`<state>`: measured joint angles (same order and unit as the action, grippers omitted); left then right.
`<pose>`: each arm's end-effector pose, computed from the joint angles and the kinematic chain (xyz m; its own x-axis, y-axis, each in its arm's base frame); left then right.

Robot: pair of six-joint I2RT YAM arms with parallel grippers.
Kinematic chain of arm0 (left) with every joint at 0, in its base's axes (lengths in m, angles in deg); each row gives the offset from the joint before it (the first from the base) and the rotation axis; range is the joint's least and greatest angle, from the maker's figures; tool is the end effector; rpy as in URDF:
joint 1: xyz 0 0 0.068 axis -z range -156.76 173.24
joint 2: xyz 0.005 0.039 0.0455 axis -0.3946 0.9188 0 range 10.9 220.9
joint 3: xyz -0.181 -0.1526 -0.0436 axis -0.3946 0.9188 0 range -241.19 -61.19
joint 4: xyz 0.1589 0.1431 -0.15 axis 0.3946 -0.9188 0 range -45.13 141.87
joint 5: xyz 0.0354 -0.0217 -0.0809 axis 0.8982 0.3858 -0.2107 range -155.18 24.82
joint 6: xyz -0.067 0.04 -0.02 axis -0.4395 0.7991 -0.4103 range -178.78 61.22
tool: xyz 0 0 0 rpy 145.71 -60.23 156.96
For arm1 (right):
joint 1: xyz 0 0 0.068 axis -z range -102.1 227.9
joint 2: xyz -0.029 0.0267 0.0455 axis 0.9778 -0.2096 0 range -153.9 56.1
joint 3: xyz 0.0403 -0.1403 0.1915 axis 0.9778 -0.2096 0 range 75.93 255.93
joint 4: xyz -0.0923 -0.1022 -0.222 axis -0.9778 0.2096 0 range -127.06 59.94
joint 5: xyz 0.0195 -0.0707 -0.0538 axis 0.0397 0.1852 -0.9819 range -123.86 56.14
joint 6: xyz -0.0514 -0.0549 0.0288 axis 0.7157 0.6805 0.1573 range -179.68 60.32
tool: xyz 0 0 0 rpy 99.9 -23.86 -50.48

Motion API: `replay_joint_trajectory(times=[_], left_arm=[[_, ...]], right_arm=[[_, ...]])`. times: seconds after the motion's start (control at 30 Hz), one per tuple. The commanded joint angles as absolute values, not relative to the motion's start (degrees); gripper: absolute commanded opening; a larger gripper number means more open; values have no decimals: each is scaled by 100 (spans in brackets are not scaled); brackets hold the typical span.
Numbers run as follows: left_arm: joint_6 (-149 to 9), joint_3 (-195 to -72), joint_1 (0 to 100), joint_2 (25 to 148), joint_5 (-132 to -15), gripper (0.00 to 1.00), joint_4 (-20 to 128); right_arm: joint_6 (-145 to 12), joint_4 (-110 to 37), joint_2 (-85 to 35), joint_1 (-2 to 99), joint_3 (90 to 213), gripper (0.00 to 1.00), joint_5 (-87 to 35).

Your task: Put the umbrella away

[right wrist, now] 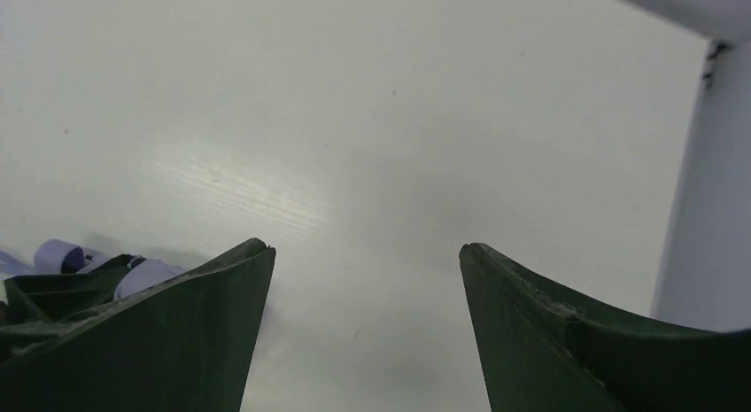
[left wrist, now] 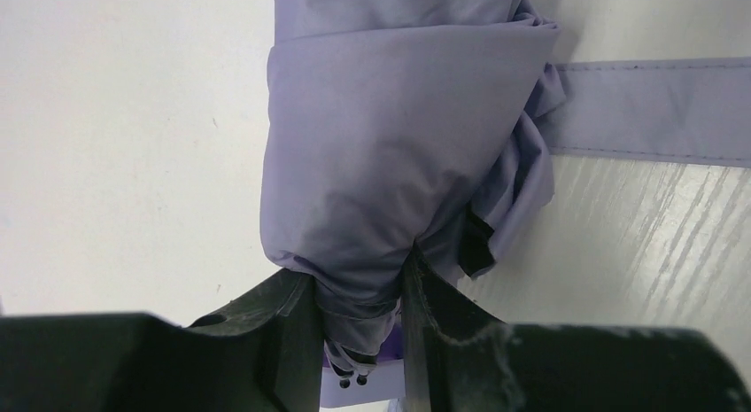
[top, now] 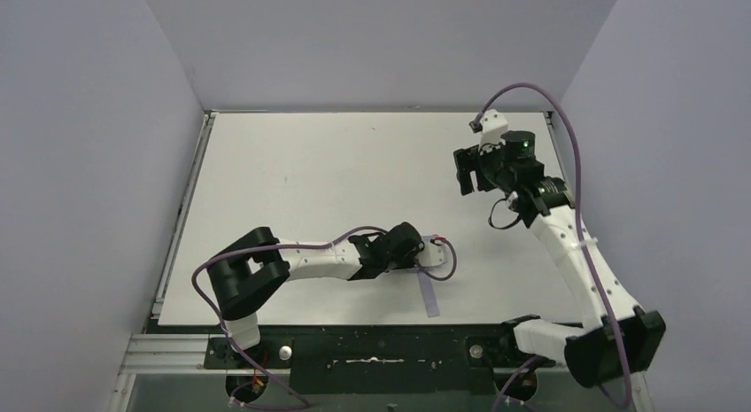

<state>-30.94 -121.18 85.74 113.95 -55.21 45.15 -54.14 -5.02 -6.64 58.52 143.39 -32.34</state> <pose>0.1879 -0.3349 0.1060 0.0720 0.8577 -0.5091 0.8915 0.1736 0.4185 0.2644 0.0950 0.3327 -0.3966 -0.2420 -0.8855 -0.3942 0.9161 -0.0738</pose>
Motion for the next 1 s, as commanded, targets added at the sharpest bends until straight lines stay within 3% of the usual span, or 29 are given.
replay_joint_trajectory(times=[0.0, 0.23, 0.33, 0.6, 0.97], left_arm=[[-2720, -11640, 8998, 11915, -4849, 0, 4324], [-2411, -11392, 9485, 12072, -4394, 0, 4711], [-2246, -11222, 9655, 12113, -4286, 0, 4970], [-1915, -11015, 9889, 12189, -3877, 0, 5420], [-1813, -10985, 9953, 12278, -3796, 0, 5512]], right_arm=[[-5342, -301, -1605, 6739, 14502, 79, -1008], [-3967, 908, -2901, 6768, 15046, 79, 440], [-2236, 1964, -3225, 6318, 15199, 80, 1013], [-1271, 2966, -4029, 6073, 15572, 79, 510], [-941, 2333, -4451, 5742, 15213, 76, 365]])
